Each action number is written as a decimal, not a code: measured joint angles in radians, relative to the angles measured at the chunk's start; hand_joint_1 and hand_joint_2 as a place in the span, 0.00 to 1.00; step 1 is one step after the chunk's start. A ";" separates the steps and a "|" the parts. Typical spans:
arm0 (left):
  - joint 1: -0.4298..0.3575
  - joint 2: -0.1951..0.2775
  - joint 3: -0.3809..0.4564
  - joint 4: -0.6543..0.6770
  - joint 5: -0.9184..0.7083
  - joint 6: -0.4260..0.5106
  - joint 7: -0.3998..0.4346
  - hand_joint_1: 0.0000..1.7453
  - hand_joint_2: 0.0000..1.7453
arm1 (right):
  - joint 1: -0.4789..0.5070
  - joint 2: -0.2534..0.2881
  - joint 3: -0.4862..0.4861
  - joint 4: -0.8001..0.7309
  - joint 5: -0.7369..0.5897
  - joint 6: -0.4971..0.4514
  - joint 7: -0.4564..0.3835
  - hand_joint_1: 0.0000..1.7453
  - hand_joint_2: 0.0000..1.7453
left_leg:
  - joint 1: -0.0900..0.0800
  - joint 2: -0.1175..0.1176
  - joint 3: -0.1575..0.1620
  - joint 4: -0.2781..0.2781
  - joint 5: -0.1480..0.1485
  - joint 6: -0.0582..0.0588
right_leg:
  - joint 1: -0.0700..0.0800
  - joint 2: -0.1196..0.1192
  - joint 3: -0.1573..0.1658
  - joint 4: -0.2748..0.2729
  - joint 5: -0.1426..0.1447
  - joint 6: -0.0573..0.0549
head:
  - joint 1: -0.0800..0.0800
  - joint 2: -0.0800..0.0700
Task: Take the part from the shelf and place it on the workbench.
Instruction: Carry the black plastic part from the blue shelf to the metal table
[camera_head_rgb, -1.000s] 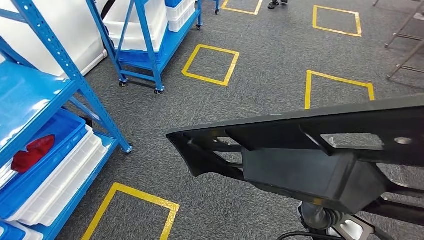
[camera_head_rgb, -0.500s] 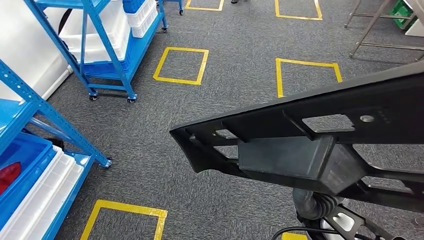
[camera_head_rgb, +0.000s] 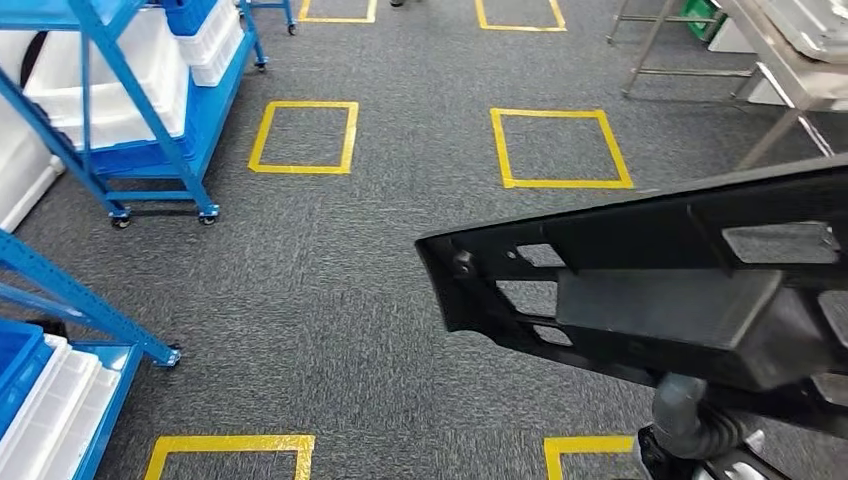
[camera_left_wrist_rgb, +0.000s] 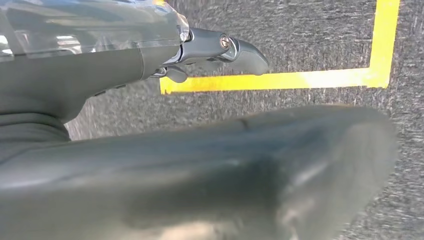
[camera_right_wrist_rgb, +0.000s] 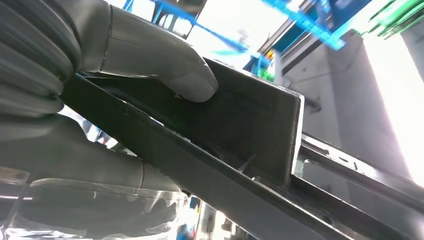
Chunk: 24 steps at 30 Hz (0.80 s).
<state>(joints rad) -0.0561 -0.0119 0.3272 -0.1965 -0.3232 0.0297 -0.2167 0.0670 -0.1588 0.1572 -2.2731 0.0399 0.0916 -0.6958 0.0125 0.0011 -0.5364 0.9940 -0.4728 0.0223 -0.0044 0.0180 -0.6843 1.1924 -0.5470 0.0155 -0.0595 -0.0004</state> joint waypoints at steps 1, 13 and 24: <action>0.003 0.002 0.000 0.000 0.006 0.002 -0.006 0.00 0.00 | 0.009 -0.007 -0.001 -0.006 0.003 -0.009 0.000 1.00 1.00 | -0.002 0.016 0.000 0.000 -0.001 0.001 | -0.002 -0.006 -0.032 0.067 -0.026 0.002 | 0.000 0.000; 0.001 0.015 0.112 -0.001 0.115 0.061 -0.042 0.00 0.00 | -0.096 -0.005 0.155 0.024 0.006 -0.054 0.001 1.00 1.00 | -0.007 0.073 0.002 0.038 -0.046 -0.044 | 0.004 -0.047 0.106 -0.190 0.089 -0.040 | 0.000 0.000; 0.014 0.028 0.148 -0.001 0.115 0.060 -0.045 0.00 0.00 | -0.130 0.023 0.179 0.063 0.006 -0.053 0.001 1.00 1.00 | -0.003 -0.067 -0.005 0.011 -0.005 -0.029 | 0.006 0.086 0.101 -0.183 0.096 -0.038 | 0.000 0.000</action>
<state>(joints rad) -0.0420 0.0158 0.4754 -0.1978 -0.2079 0.0900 -0.2612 -0.0627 -0.1355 0.3359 -2.2100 0.0458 0.0389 -0.6949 0.0092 -0.0662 -0.5416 1.0047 -0.4778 -0.0067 0.0016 0.1040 -0.5830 1.0093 -0.4508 -0.0226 -0.0597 -0.0004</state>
